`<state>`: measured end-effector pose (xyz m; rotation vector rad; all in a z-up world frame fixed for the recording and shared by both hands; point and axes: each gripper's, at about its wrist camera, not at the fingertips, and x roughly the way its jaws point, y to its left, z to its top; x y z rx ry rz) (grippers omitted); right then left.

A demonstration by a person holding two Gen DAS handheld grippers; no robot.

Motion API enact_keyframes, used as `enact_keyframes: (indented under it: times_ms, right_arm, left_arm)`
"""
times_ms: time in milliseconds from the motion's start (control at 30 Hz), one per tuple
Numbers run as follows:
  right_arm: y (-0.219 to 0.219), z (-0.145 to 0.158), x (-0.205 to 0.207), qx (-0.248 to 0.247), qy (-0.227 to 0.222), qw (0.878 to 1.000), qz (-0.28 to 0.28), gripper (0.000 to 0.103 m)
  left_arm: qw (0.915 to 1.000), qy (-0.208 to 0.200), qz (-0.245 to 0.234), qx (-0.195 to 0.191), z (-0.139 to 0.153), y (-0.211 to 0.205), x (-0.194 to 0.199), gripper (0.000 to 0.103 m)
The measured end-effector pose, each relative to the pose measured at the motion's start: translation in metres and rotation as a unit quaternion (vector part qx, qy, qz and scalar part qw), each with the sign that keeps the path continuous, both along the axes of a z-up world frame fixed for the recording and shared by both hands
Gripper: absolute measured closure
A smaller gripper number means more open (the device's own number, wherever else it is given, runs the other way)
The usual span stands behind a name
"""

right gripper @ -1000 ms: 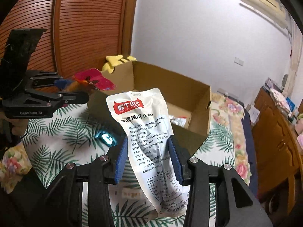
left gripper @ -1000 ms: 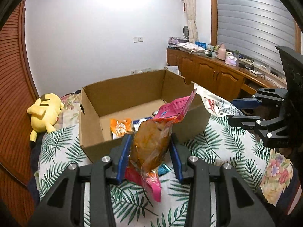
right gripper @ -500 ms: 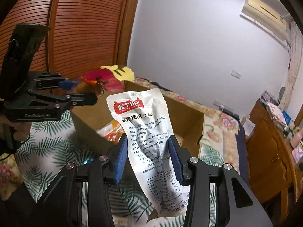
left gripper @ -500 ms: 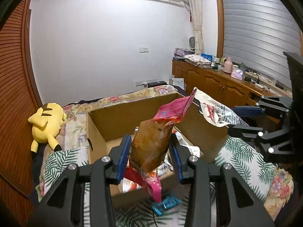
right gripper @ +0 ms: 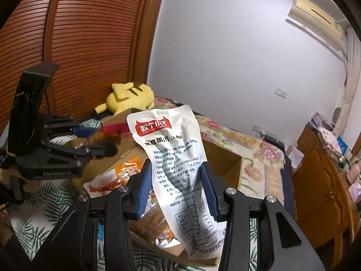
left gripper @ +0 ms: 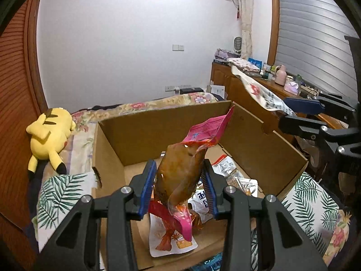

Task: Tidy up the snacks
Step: 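Lift both held snacks and carry them over the cardboard box, then open both grippers to drop the pouch and candy into the box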

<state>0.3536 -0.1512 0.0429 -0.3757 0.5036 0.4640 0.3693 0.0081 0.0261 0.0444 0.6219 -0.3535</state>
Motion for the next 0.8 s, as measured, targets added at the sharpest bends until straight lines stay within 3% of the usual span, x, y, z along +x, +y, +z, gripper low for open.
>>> enact_keyframes:
  times_ms: [533,800]
  right_arm:
    - [0.013,-0.031,0.024,0.001,0.021,1.000,-0.010,0.060]
    - [0.018,-0.055,0.036,0.003,0.045,0.999,-0.020,0.060]
  left_arm:
    - [0.9996,0.016,0.021,0.012,-0.022,-0.002,0.011,0.060]
    - [0.9994,-0.015,0.030,0.006,-0.017,0.003,-0.002,0.052]
